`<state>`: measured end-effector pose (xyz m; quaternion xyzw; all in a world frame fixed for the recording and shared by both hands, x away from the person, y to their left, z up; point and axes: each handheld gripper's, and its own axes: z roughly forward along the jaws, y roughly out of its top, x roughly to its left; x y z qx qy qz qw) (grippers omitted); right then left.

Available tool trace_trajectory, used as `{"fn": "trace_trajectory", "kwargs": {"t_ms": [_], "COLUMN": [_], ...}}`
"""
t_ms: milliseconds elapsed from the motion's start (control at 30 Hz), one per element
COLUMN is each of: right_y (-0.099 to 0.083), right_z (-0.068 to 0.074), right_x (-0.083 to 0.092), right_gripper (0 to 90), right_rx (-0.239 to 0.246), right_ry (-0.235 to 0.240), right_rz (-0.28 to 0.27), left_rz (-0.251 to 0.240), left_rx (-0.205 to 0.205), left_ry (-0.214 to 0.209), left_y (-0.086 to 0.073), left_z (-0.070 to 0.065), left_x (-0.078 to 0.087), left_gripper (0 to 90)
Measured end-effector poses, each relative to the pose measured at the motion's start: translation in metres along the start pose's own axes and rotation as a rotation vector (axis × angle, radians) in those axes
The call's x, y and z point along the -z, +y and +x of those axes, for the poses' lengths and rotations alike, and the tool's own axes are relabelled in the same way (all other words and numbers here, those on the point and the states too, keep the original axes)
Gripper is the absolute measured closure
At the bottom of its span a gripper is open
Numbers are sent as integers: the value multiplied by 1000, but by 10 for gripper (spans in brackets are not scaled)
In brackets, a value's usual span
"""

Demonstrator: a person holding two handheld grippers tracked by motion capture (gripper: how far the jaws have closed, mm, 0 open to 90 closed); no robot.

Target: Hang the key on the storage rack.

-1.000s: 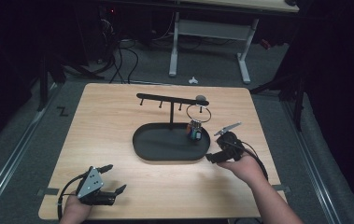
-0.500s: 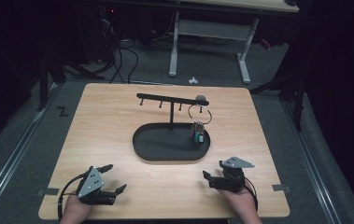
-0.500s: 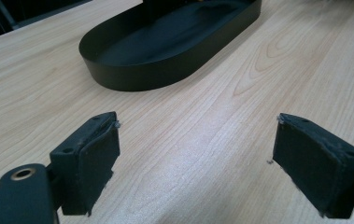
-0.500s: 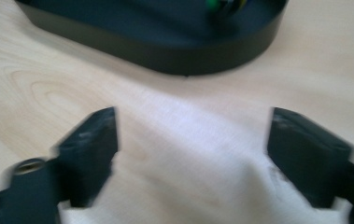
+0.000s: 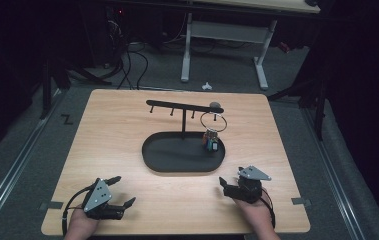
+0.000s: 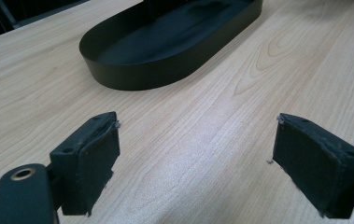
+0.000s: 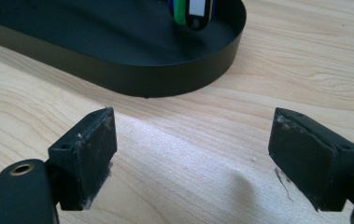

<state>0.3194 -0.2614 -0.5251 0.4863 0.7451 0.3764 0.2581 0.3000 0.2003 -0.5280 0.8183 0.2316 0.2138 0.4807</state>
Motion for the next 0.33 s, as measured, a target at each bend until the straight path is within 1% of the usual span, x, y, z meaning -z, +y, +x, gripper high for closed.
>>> {"fn": "trace_trajectory", "kwargs": {"t_ms": [67,233,333], "right_y": [0,0,0], "right_z": [0,-1,-2], "right_x": [0,-1,-1], "right_gripper": [156,156,156], "right_rx": [2,-11,-9], "right_ry": [-8,-10,-10], "right_rz": [3,7,4], "left_rz": [1,0,-3], "left_rx": [2,1,1], "left_ry": [-3,-6,-6], "left_y": [0,0,0], "left_z": [0,0,0], "left_x": [0,0,1], "left_gripper": [151,151,151]}}
